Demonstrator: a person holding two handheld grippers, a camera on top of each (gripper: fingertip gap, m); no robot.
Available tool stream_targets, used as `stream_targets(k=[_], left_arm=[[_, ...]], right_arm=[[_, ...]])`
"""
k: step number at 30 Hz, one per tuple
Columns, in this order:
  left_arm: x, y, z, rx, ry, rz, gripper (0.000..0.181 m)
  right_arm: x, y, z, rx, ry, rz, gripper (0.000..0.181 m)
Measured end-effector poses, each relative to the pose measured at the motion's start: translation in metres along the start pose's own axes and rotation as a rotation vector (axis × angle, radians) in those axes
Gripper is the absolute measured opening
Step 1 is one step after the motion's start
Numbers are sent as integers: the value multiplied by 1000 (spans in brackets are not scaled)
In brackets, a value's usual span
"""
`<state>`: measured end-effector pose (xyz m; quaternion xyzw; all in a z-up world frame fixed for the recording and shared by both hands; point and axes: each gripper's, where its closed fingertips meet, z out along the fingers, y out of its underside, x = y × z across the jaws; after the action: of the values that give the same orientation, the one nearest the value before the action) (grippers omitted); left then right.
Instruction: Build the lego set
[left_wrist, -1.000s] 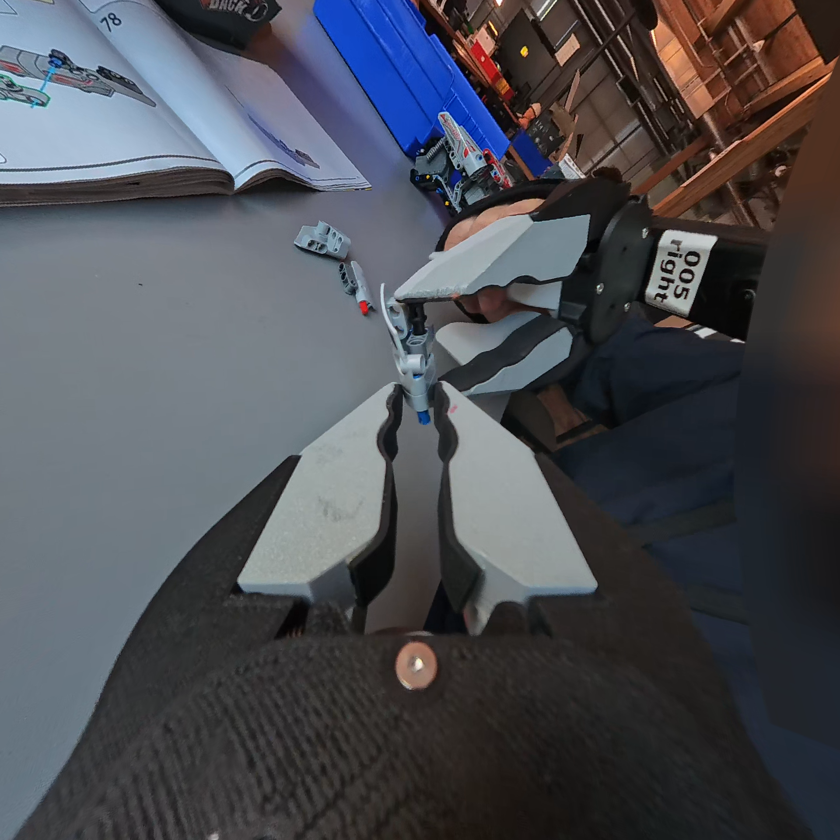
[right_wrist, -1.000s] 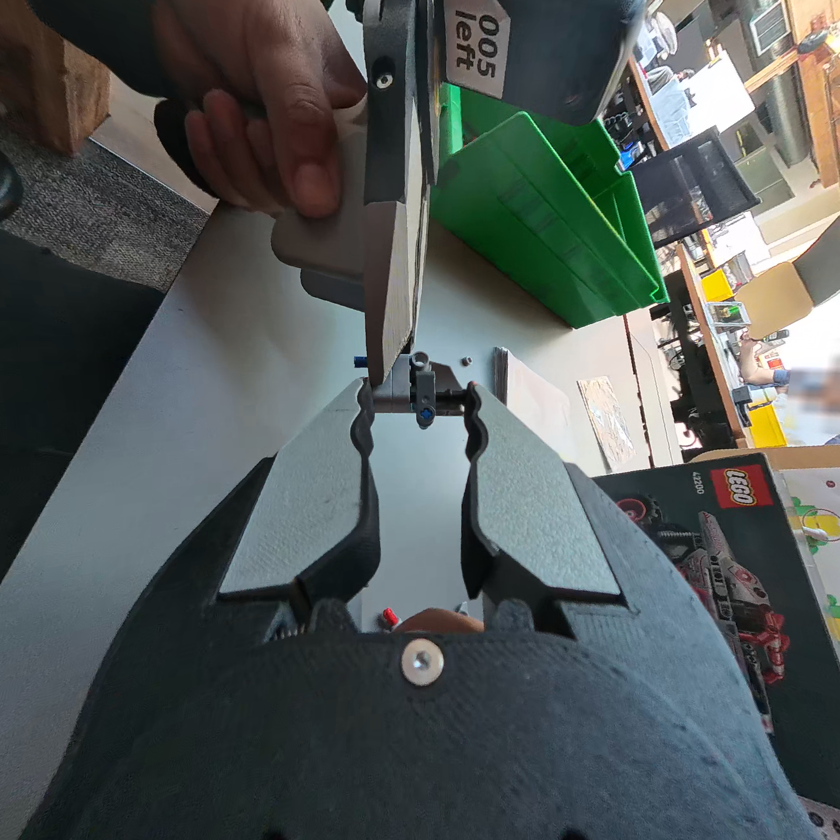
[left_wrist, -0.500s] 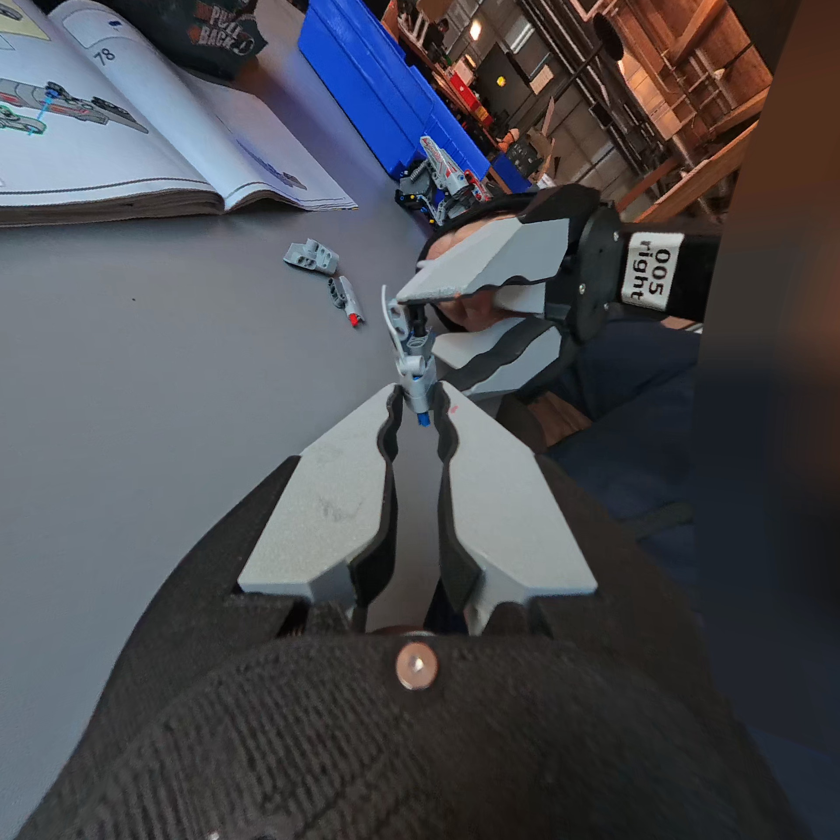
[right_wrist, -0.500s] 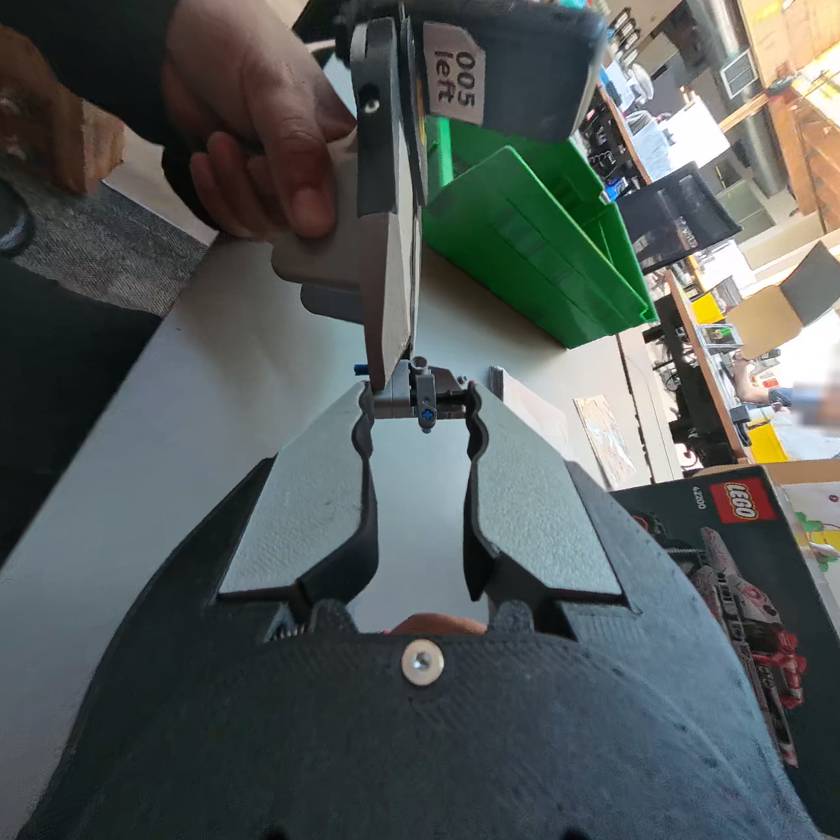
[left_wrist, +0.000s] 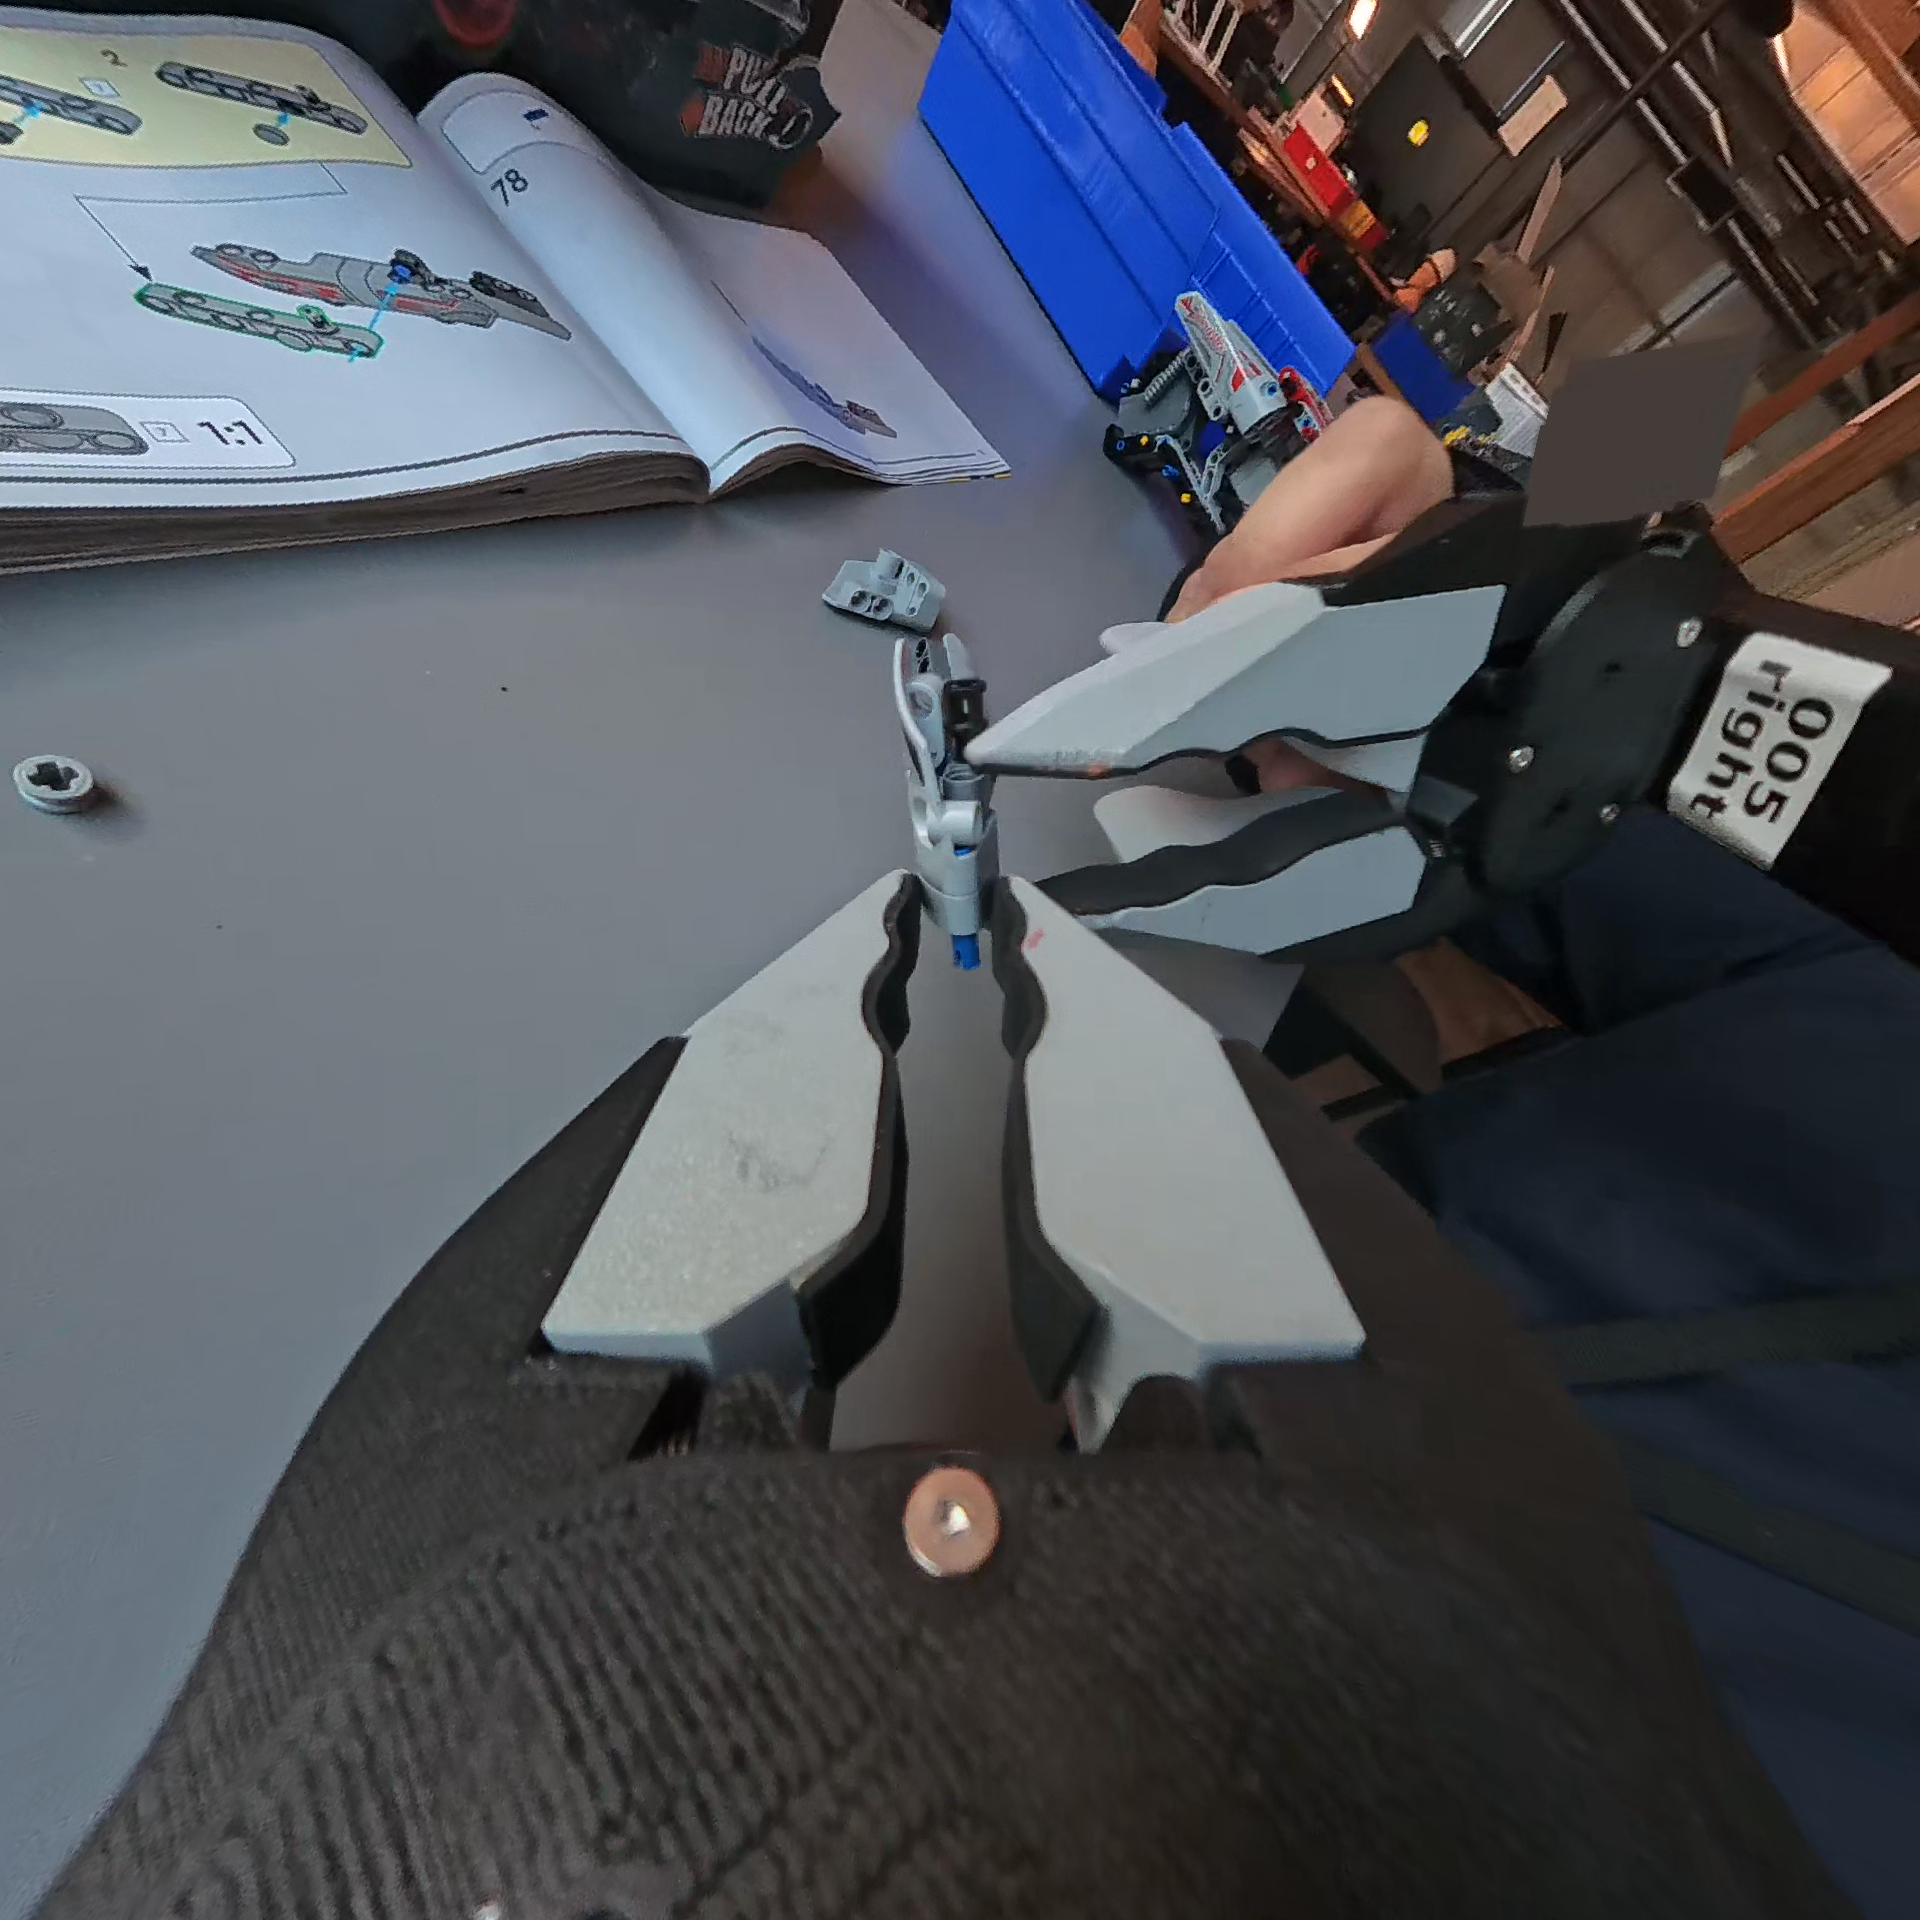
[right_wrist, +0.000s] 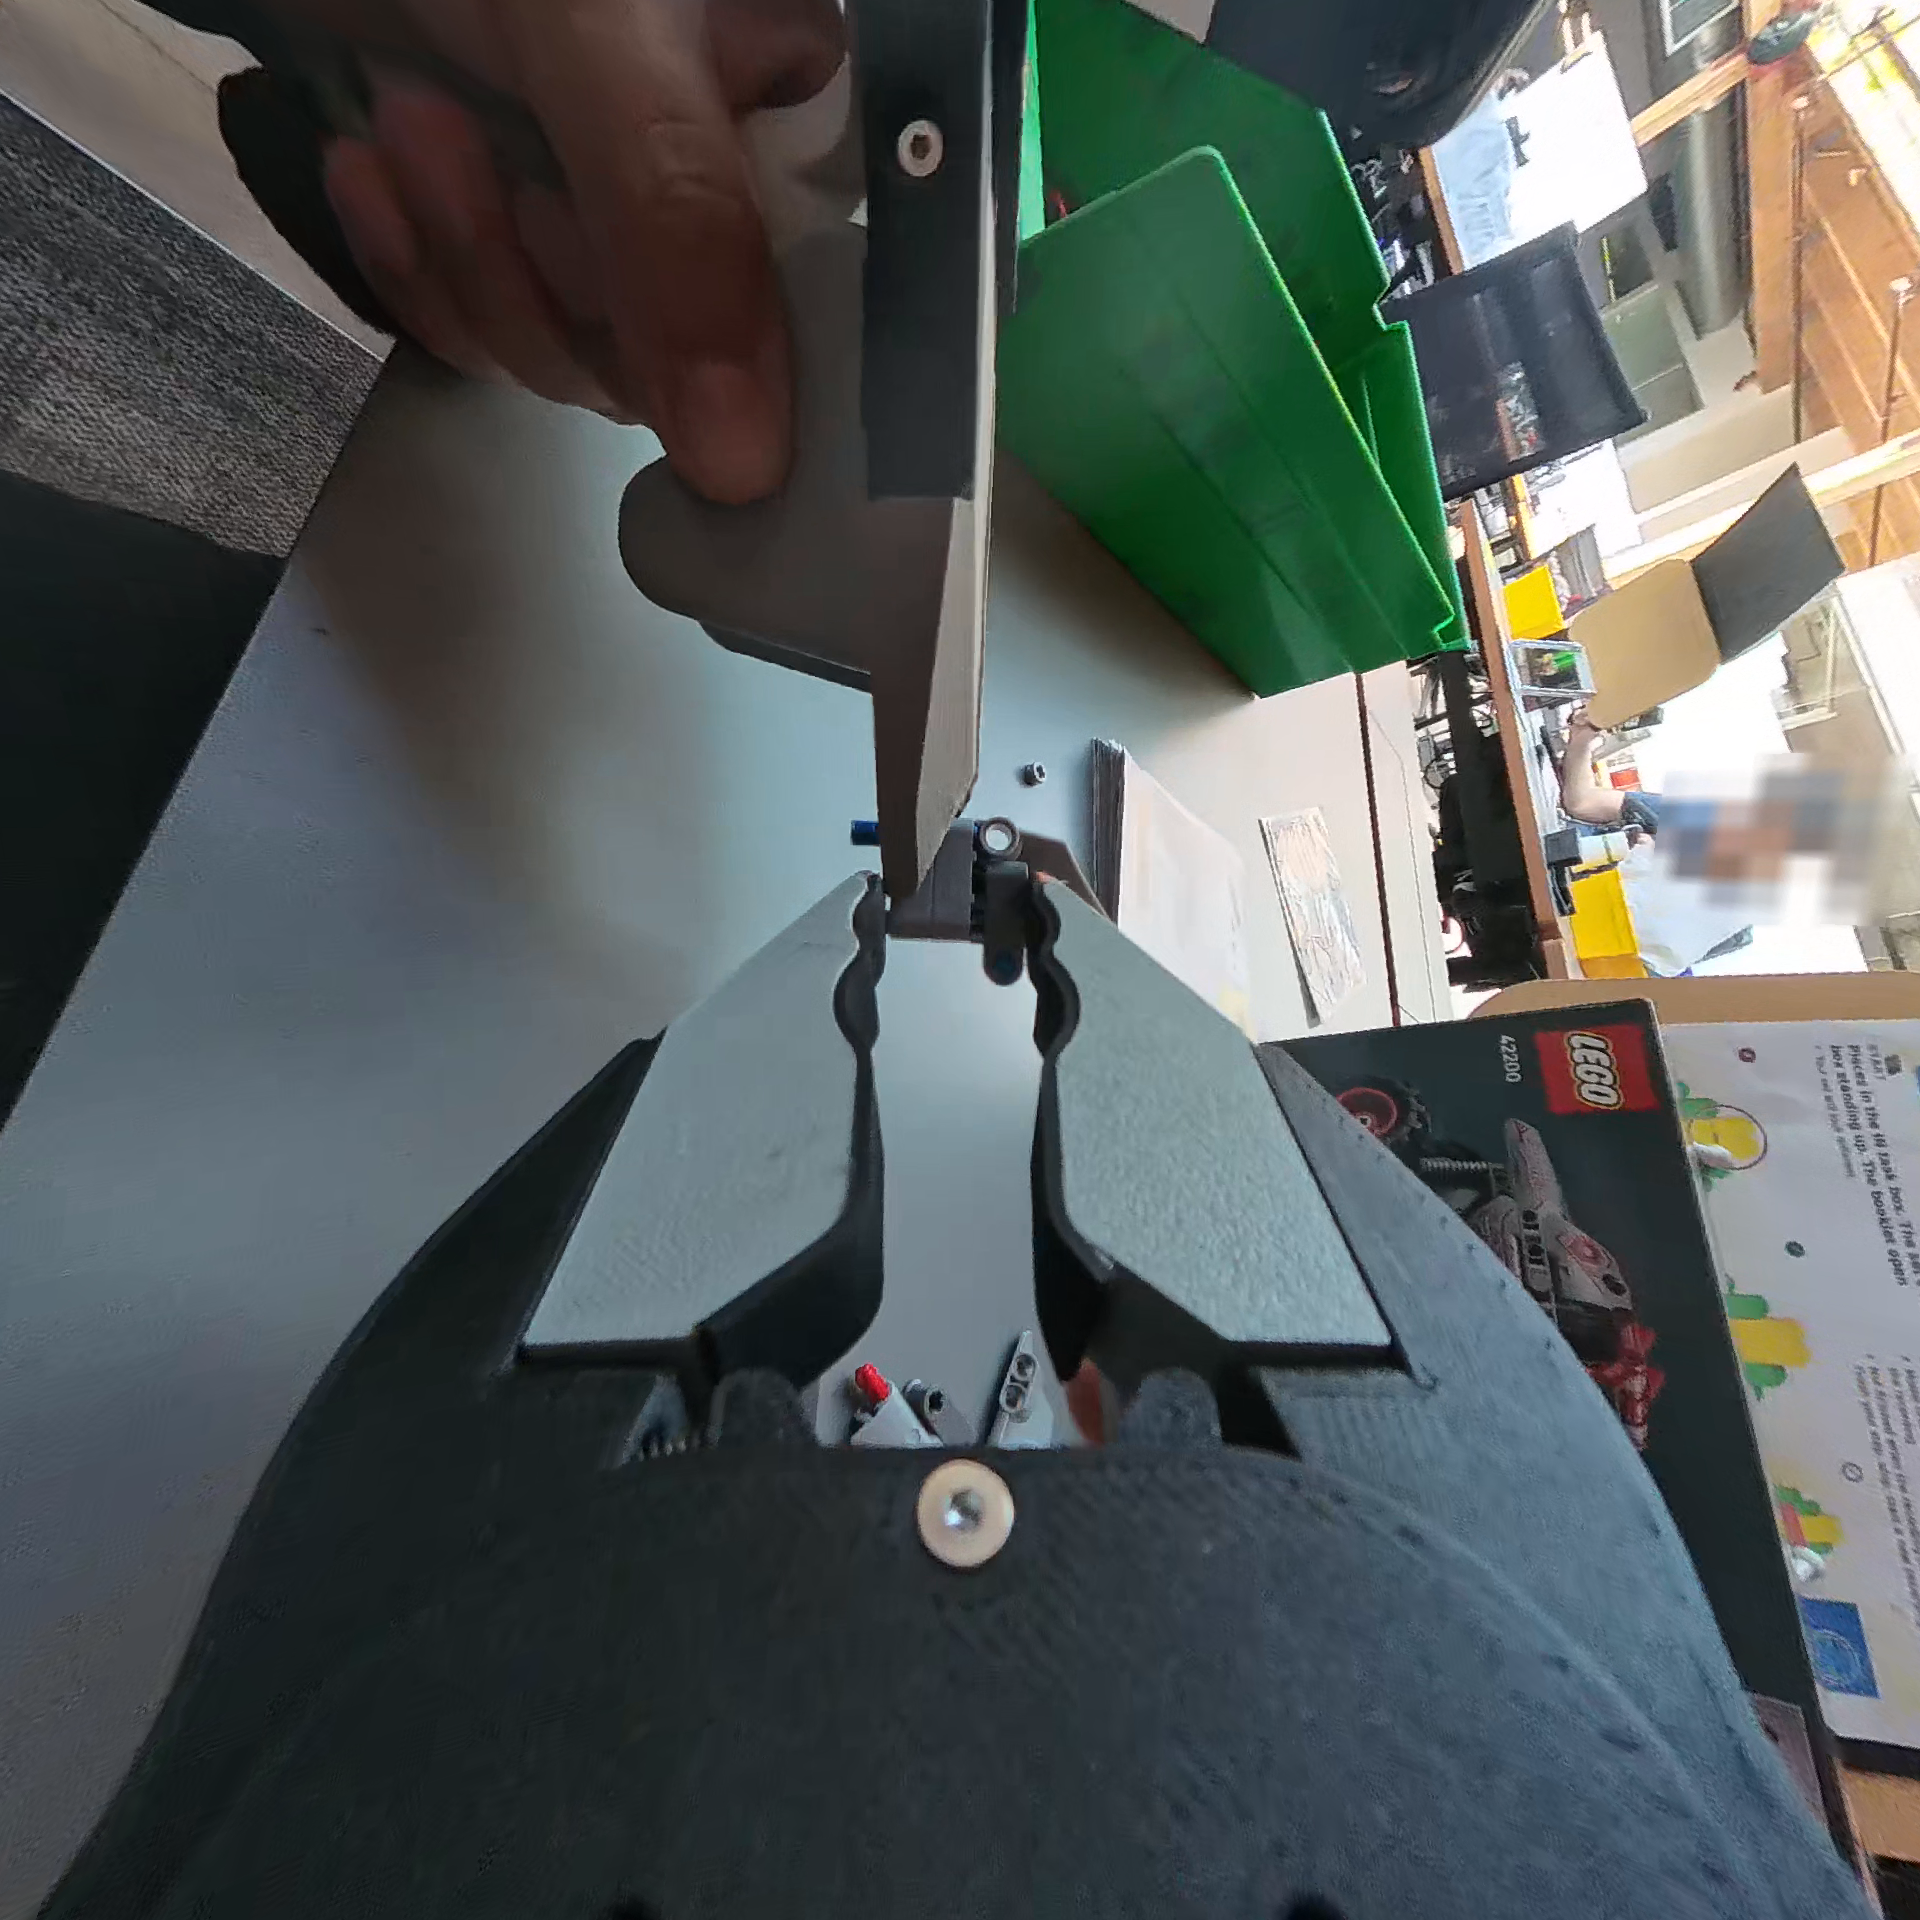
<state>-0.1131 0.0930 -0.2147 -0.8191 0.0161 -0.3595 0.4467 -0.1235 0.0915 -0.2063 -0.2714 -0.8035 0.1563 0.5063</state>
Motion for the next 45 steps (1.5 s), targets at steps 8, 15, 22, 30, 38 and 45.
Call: stream_targets(k=[8,15,22,30,38,45], left_arm=[[0,2,4,-13,-28,26,11],[-1,2,4,-7,-57,30,11],[3,-2,0,52,-38,32,10],[4,-16,-12,133,81,-74,11],[13,-15,-15,119,162,-72,11],[24,-11,-8,86,235,-106,11]], right_arm=[[-2,5,8,-6,-5,8,24],[-4,7,9,-61,-22,-2,20],[-1,0,7,37,-71,75,21],[18,-11,-14,166,-10,208,31],[14,-8,-14,177,-15,158,53],[14,-11,-14,177,26,61,38]])
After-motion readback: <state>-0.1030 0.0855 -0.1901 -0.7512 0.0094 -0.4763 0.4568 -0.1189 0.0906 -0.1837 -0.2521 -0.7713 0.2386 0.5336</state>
